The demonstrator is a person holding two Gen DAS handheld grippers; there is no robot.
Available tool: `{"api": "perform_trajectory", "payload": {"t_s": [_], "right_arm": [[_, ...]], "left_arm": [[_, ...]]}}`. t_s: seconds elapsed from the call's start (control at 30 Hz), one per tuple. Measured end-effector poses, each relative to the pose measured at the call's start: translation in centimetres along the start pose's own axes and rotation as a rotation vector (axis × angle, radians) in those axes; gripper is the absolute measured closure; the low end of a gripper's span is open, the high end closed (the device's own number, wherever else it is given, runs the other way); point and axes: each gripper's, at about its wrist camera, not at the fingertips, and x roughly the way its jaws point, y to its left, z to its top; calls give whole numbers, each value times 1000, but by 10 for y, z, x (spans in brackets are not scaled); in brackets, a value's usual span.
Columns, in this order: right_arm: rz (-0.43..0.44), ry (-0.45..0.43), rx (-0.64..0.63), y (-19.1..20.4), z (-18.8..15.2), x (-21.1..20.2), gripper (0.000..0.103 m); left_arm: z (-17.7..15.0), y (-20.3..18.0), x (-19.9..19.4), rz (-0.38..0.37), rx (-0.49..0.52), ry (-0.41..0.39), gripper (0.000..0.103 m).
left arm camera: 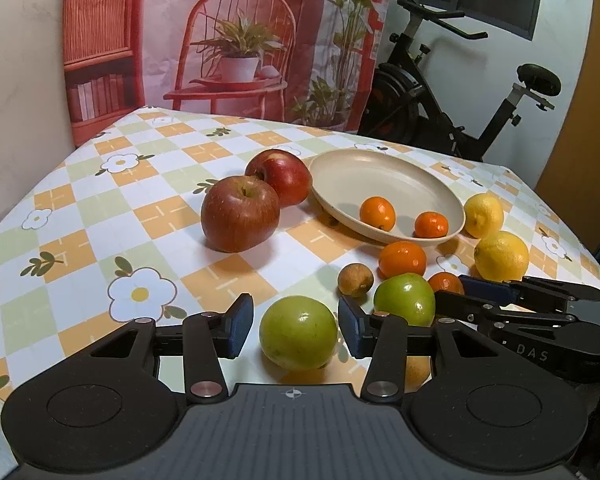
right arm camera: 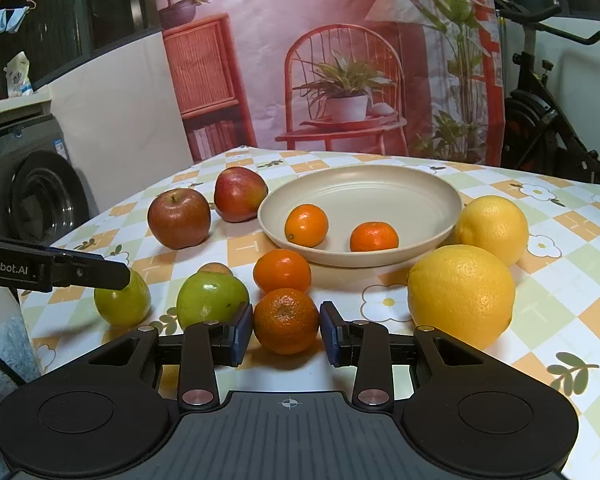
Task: Organize fruits
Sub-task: 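Grasp a green apple with the left tool while the right tool grasps a tangerine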
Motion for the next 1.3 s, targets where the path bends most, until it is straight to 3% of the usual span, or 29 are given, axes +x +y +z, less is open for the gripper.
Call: {"api": "perform_trajectory", "payload": {"t_s": [0.17,1.3], "right_arm": [[0,0,0,0,0,0,70],[0,-1,-1,0,0,0,70]], "left_arm": [[-2,-1,2,3,3,14,48],[-12,0,12,-7,9,48,49]]}}
